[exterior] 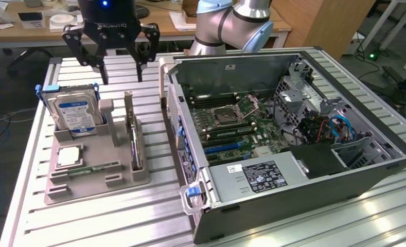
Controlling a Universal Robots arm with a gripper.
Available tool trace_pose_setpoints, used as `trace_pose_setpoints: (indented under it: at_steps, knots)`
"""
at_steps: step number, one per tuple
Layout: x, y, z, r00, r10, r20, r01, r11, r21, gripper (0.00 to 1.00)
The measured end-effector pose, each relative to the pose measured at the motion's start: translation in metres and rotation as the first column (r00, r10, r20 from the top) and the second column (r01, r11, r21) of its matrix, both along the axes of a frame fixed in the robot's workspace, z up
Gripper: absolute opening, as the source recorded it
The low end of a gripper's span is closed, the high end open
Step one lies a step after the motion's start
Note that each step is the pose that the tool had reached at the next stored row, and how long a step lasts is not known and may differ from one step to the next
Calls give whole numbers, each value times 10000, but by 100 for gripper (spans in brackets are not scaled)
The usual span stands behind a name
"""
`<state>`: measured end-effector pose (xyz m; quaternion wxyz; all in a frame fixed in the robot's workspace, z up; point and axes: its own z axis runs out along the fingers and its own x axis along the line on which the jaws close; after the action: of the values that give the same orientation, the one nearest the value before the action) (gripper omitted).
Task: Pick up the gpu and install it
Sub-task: 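Pick up the gpu and move the gpu toward the slot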
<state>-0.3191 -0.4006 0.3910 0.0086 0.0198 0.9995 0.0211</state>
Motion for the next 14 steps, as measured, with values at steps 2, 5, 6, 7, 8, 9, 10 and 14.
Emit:
trace_pose_setpoints:
  at_steps: [2, 5, 6, 7, 8, 9, 10, 14]
  knots:
    - [1, -11, -7, 10000, 90, -4, -90, 10000, -12, 65]
    - [1, -51, -16, 9999, 107, -4, -107, 9999, -13, 65]
    - [1, -66, -19, 9999, 112, -4, -112, 9999, -13, 65]
    - [1, -75, -21, 9999, 114, -4, -114, 9999, -19, 65]
    - [1, -85, -22, 9999, 114, -5, -114, 9999, -35, 65]
    - [1, -91, -25, 9999, 115, -4, -115, 9999, -51, 65]
    - [1, -97, -28, 9999, 116, -3, -116, 9999, -66, 65]
    - [0, -103, -58, 9999, 119, -5, -119, 9999, -85, 65]
